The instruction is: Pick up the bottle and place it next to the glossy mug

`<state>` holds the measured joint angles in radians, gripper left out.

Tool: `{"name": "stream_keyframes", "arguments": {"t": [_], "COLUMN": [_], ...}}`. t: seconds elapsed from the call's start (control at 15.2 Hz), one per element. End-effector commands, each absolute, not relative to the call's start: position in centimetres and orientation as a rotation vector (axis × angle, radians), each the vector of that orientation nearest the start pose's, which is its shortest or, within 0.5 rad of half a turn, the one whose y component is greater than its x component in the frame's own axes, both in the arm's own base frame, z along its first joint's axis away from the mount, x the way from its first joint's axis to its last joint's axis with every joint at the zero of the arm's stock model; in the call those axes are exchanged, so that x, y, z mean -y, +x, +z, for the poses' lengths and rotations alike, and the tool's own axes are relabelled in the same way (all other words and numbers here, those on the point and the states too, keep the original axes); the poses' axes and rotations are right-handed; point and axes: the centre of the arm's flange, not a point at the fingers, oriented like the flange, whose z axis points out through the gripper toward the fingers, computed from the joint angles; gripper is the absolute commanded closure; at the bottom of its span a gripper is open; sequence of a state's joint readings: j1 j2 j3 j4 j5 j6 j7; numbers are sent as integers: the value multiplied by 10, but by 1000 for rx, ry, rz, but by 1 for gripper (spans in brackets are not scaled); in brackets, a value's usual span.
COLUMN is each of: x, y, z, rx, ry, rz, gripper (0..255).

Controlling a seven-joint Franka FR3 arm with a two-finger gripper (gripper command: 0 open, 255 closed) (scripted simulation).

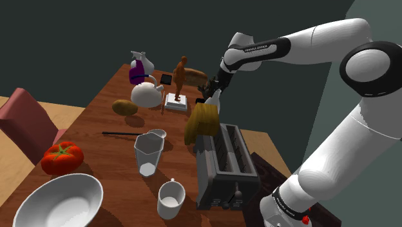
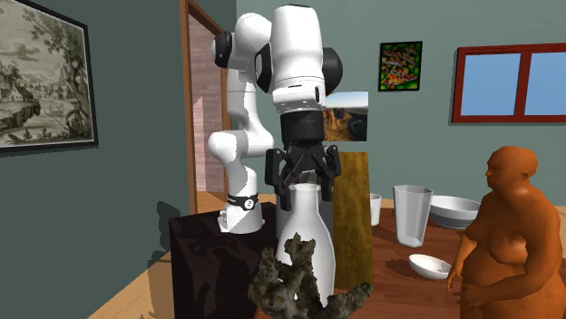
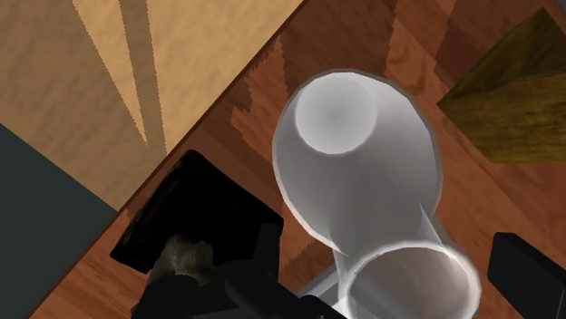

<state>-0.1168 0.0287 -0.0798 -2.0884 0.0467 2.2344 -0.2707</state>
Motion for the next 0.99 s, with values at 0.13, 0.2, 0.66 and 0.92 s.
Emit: {"name": "stream_keyframes", "arguments": {"t": [0.13, 0.2, 0.66, 0.92], "x": [108, 108, 108, 108], "y": [552, 552, 552, 552], "z": [421, 421, 421, 432], "rx": [74, 74, 74, 74], "ry": [-3127, -3127, -3127, -3127], "rz": [-192, -192, -192, -192], "gripper": [0, 255, 255, 255]}}
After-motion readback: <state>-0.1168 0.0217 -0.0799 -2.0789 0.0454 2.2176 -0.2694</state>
